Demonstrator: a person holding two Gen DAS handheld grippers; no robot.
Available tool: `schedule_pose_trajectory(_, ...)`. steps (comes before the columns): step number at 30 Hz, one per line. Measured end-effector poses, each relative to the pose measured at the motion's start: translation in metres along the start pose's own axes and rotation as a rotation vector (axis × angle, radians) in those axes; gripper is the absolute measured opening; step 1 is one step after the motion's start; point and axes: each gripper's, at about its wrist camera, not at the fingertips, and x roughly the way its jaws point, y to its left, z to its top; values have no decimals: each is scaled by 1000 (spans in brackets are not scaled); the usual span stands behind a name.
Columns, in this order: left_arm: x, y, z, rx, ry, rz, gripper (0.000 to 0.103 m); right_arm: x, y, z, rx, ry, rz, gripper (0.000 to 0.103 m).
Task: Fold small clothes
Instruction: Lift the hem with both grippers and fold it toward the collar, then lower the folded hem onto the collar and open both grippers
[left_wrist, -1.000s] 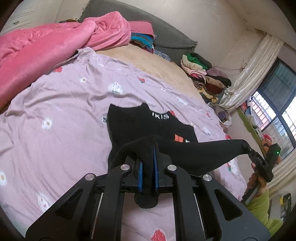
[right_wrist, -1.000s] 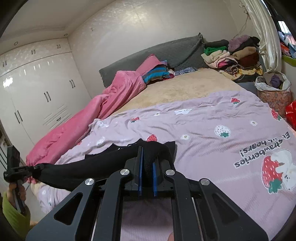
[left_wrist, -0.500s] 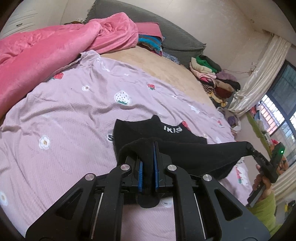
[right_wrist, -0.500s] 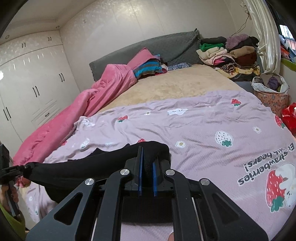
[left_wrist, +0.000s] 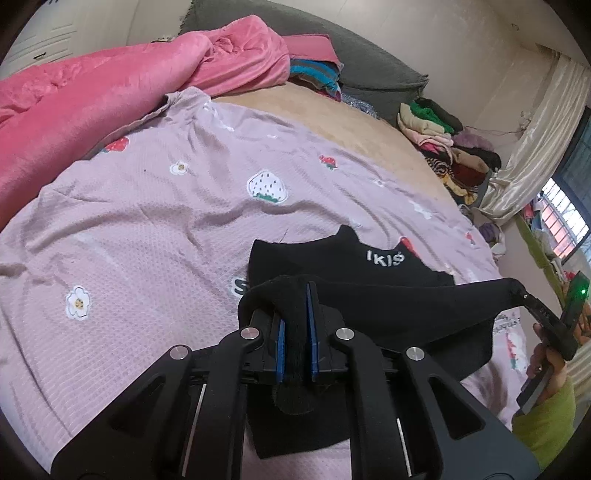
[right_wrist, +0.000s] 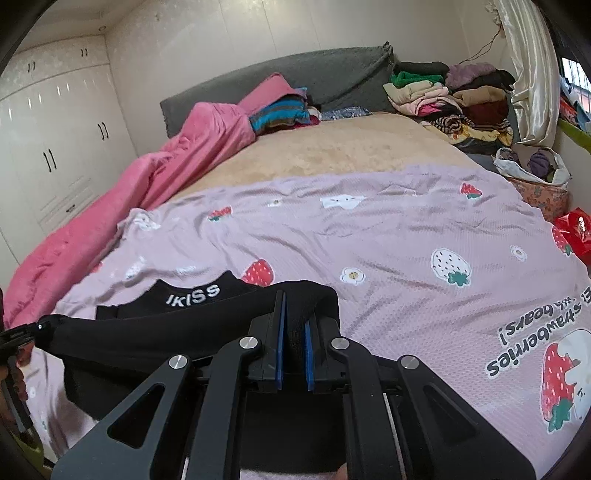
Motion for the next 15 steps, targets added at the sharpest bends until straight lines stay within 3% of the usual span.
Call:
schedule_pose_trajectory(5, 14, 8, -4, -9, 21, -4, 6, 17, 5, -5, -22, 25, -33, 8)
schedule_pose_trajectory(8, 14, 9, -3, -3, 16, -13, 8, 25, 6, -9, -27, 29, -55, 15)
schedule_pose_trajectory(9, 12, 8, -3, 1, 13, -11, 11, 26, 6, -10, -26, 28, -68, 27)
schedule_pose_trajectory(10, 10, 7, -2, 6, 8, -12, 16, 26, 6, -12, -22, 22, -69, 32)
schedule_pose_trajectory(11, 8, 5, -2, 11, 0, -9, 19, 26, 5, -13, -15, 19, -65, 34)
schedule_pose_trajectory(12, 3, 4, -1, 22, -20, 10, 33, 26, 5, -14, -9, 19, -63, 34)
schedule_pose_trajectory(13, -2, 3, 0, 32, -37, 22, 39, 25, 4, -16, -4, 19, -63, 34)
schedule_pose_trajectory(15, -8, 3, 2, 34, -48, 14, 39, 24, 4, -18, -1, 19, -58, 38)
